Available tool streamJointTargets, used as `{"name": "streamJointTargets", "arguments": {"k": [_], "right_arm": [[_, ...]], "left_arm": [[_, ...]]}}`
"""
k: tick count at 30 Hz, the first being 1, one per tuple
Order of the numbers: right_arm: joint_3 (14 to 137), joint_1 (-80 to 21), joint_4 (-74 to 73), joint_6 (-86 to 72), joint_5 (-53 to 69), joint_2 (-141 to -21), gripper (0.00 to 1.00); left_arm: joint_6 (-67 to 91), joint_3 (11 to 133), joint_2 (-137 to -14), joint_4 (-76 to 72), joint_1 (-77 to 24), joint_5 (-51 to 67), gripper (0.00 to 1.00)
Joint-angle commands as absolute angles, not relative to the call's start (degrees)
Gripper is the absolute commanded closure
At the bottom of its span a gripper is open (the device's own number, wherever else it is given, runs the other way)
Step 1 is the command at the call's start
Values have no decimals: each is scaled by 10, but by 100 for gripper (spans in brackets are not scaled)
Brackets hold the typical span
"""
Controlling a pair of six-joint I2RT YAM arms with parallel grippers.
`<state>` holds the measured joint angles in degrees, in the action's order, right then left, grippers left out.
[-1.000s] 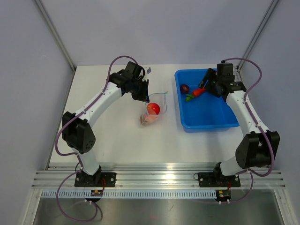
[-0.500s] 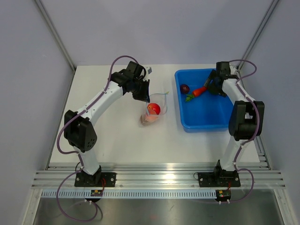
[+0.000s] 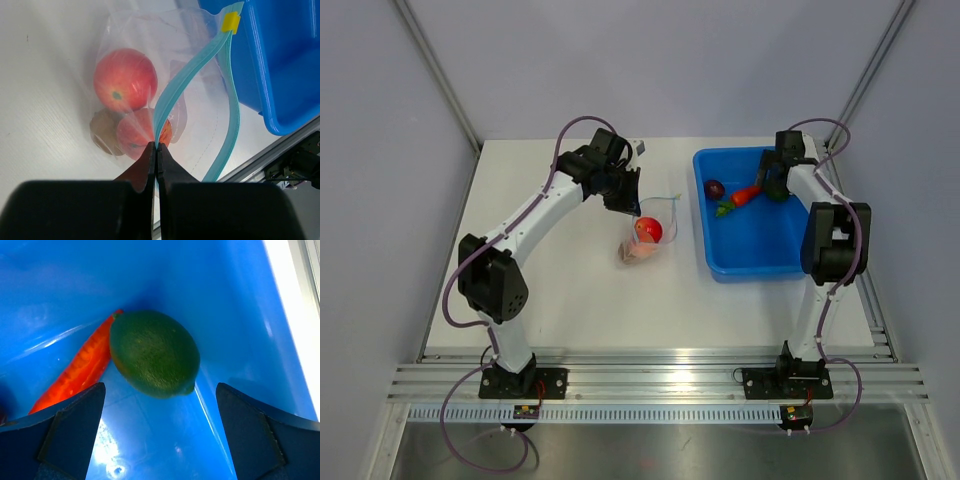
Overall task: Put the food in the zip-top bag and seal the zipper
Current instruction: Pick up the fake fruit from the bin.
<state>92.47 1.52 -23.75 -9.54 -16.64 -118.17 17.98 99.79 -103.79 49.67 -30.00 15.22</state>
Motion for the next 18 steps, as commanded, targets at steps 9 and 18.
{"name": "streamJointTargets", "arguments": {"k": [9, 18], "right_arm": [[966, 17, -175, -31, -163, -1227, 1], [968, 17, -173, -33, -165, -1244, 7]], "left_arm": [[171, 1020, -1050, 484, -301, 155, 100], [164, 1017, -1048, 488, -301, 151, 100]]}}
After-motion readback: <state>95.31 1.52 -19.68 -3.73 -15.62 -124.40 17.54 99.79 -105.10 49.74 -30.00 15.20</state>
